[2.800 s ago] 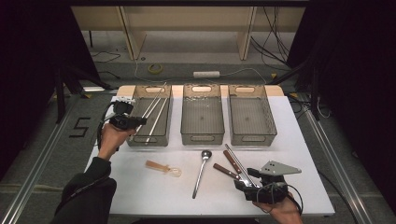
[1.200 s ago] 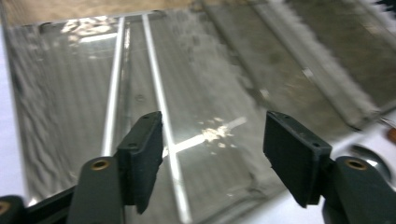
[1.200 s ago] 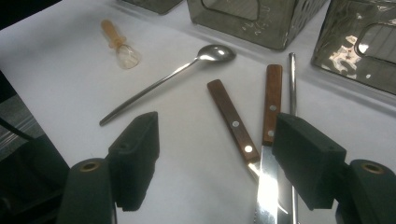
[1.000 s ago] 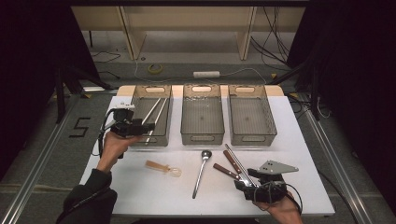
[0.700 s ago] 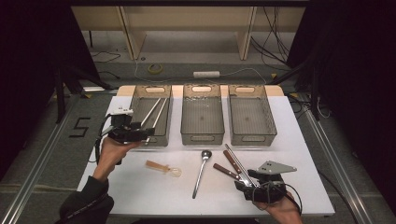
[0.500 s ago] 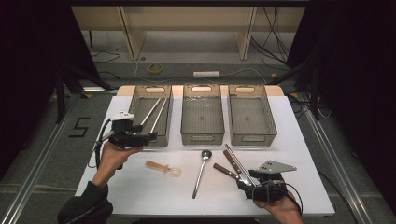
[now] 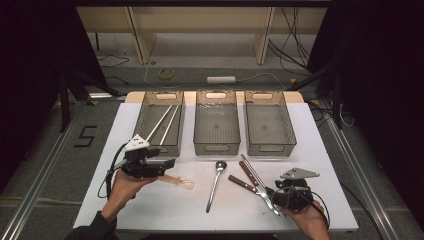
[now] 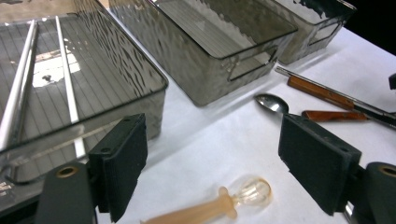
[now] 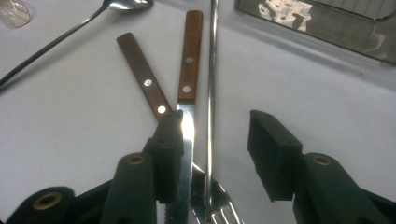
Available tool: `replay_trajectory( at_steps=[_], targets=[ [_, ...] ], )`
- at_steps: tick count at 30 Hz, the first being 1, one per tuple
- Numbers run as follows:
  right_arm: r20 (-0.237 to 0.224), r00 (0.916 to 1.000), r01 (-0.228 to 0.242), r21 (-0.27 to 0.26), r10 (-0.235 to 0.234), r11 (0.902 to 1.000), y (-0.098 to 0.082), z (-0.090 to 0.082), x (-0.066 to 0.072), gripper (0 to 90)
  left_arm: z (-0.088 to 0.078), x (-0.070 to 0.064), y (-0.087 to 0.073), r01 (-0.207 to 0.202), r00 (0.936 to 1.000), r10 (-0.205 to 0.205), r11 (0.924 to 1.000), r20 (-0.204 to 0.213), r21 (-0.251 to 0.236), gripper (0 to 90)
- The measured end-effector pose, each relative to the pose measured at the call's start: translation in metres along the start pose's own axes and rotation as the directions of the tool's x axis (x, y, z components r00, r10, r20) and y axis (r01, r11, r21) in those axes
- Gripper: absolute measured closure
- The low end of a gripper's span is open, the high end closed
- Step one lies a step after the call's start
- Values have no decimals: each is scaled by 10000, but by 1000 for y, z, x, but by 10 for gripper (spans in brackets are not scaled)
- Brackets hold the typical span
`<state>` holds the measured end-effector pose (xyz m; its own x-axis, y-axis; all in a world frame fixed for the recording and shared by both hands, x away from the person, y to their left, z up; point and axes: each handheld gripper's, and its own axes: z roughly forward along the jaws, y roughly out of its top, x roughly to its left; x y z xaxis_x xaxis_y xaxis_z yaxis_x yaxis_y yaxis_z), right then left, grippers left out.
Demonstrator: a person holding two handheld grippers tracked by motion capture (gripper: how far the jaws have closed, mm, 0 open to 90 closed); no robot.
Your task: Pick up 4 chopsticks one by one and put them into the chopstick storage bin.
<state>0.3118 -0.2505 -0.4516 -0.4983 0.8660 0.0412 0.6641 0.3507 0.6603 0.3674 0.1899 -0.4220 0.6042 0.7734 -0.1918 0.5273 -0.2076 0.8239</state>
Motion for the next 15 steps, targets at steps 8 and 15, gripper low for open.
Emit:
replay_trajectory(
  at_steps=[8,15],
  targets=[
    [-8,9998,221,819,-221,9964,0,13,-2,678,-6,-7,-20,239,9996,-238,9997,150,-96,231],
    [-129,9996,281,1135,-268,9931,1,19,1,737,-9,-11,-24,153,9997,-150,9998,187,-152,223]
  ],
)
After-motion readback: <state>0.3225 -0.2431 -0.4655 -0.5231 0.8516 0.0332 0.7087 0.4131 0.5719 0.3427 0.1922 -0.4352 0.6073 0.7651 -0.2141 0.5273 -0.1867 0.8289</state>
